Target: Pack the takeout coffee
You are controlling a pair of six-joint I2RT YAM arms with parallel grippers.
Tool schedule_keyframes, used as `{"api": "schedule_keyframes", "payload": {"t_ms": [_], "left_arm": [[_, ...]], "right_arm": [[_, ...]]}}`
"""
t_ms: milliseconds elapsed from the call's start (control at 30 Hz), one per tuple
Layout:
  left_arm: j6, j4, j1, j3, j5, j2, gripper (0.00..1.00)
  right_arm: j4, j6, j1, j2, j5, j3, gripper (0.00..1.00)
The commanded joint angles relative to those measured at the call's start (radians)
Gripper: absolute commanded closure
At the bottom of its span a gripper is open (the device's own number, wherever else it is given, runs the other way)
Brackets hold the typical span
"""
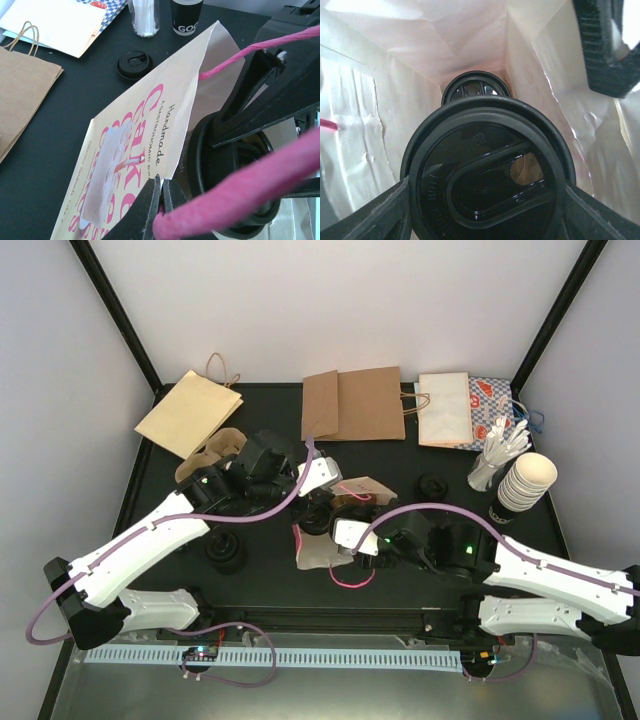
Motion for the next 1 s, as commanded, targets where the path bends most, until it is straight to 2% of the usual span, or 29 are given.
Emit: {"api": "schedule_keyframes", "payload": {"t_ms": [0,367,867,967], "left_arm": [[-0.013,0.027,-0.014,0.001,0.006,-0.013,0.98],[-0.018,0.03,-0.032,-0.009,0.001,-0.027,0.98],[-0.053,0.04,-0.068,-0.063,-0.004,-0.065,0.98],[-0.068,0.04,-0.083,-0.072,-0.001,-0.072,0.97]], "right_arm": [[0.0,-0.096,0.007,0.023,0.06,0.002,0.43],[-0.005,-0.169,0.007,0.046,0.082,-0.033,0.43],[-0.004,-0.101,0.111,0.003,0.13,-0.169,0.44],[-0.001,-0.099,0.111,0.005,0.175,-0.175,0.47]]}}
